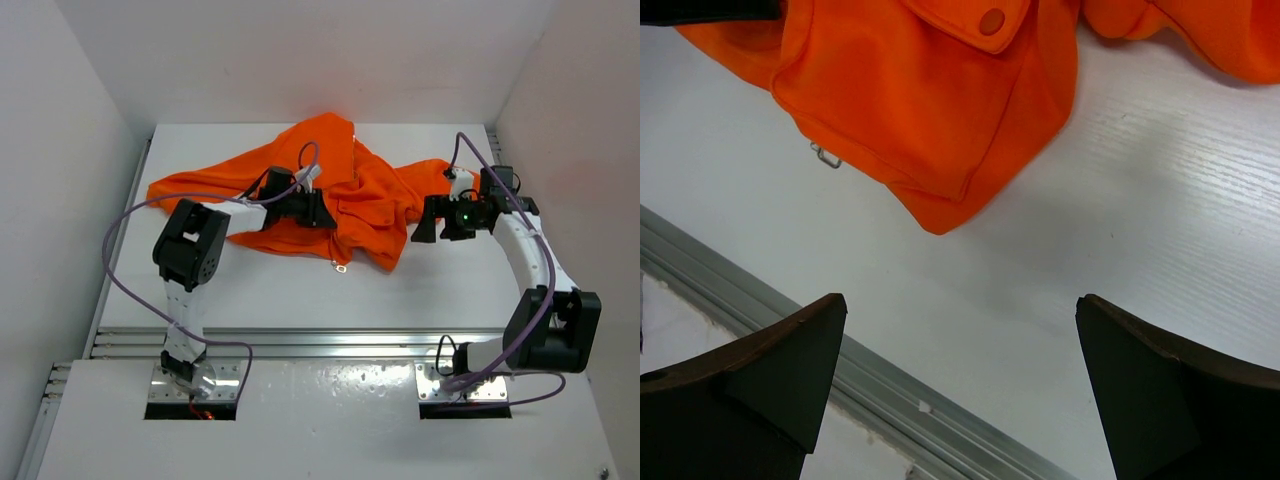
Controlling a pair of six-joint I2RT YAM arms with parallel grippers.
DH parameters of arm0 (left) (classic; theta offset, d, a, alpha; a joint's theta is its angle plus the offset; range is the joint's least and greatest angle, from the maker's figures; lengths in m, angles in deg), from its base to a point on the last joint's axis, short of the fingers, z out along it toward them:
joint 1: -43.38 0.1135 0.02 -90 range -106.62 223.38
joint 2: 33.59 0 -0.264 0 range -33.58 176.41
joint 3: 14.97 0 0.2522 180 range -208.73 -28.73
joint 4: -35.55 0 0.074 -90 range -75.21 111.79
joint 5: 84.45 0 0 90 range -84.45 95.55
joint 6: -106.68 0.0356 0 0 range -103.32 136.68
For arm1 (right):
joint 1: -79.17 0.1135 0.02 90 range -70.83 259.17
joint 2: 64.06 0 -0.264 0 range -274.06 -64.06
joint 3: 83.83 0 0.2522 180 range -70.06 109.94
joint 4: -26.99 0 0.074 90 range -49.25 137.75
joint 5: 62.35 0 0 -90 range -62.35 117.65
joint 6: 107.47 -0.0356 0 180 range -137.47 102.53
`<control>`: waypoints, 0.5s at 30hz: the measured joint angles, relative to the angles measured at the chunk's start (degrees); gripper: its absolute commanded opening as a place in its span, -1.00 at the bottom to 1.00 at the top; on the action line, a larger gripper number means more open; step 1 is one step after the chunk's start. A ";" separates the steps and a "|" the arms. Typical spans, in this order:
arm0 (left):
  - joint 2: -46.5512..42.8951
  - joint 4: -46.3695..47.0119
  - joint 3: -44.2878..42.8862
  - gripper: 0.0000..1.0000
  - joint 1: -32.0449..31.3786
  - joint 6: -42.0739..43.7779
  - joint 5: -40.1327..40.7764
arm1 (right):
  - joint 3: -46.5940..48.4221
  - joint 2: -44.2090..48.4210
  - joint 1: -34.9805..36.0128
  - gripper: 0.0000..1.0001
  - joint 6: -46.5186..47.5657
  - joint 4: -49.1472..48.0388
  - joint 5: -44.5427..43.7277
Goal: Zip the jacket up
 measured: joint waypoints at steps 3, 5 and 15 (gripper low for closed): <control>1.27 -0.09 -0.15 -0.25 -0.20 0.04 0.04 | 0.48 0.00 0.00 0.95 -0.07 -0.02 0.28; 2.23 -0.59 -0.31 -0.23 -0.22 0.13 0.42 | 0.70 -0.02 0.00 0.95 -0.11 -0.02 0.46; 2.64 -1.60 0.94 -0.21 -0.22 0.48 0.68 | 1.03 -0.02 0.00 0.95 -0.13 0.00 0.83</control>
